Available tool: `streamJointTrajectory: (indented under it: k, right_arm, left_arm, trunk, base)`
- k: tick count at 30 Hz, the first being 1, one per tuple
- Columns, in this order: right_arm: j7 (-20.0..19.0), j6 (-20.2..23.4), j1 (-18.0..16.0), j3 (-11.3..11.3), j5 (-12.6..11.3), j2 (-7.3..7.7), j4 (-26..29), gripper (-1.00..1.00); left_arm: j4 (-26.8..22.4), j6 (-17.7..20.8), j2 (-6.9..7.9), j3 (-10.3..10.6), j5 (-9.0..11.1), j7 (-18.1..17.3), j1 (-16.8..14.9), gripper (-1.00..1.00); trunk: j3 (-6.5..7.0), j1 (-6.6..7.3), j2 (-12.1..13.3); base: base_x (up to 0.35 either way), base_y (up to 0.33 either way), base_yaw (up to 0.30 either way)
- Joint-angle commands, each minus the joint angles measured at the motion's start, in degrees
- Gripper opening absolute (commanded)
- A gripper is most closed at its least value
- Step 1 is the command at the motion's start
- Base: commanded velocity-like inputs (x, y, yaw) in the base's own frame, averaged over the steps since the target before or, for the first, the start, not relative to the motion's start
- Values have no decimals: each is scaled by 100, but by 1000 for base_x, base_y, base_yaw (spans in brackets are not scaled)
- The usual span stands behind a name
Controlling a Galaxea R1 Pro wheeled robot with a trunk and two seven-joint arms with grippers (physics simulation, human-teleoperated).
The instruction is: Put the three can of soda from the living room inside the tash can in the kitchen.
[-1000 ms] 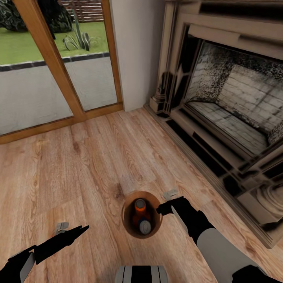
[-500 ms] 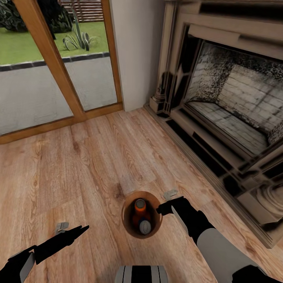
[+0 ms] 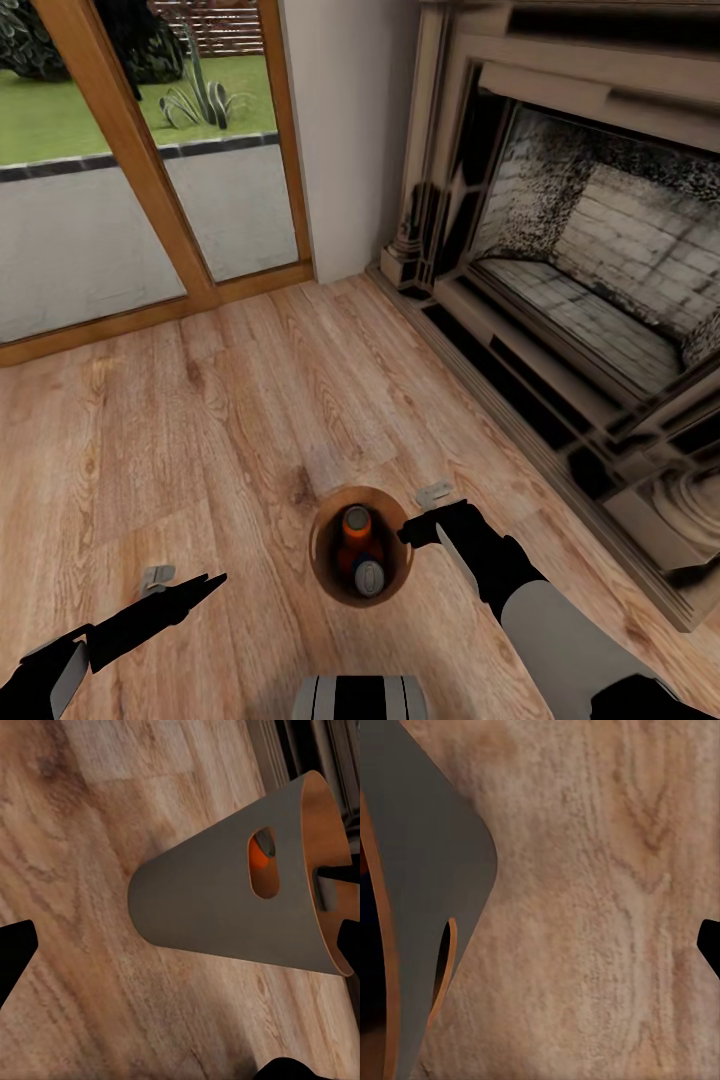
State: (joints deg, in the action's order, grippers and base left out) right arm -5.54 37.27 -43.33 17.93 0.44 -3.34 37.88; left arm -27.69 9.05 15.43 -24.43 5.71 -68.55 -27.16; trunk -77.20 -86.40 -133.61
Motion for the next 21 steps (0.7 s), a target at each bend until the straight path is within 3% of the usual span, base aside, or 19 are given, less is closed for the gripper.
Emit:
streamJointTrajectory:
  k: [1,21]
  right_arm:
    - [0,0,0,0,0,0,0,100]
    - [0,3,0,0,0,0,1,100]
  left_arm:
    - [0,0,-1,0,0,0,0,100]
    - [0,0,-3,9,0,0,0,100]
  trunk:
    - [0,0,0]
    - [341,417,762]
  base:
    - [0,0,0]
    - [0,0,0]
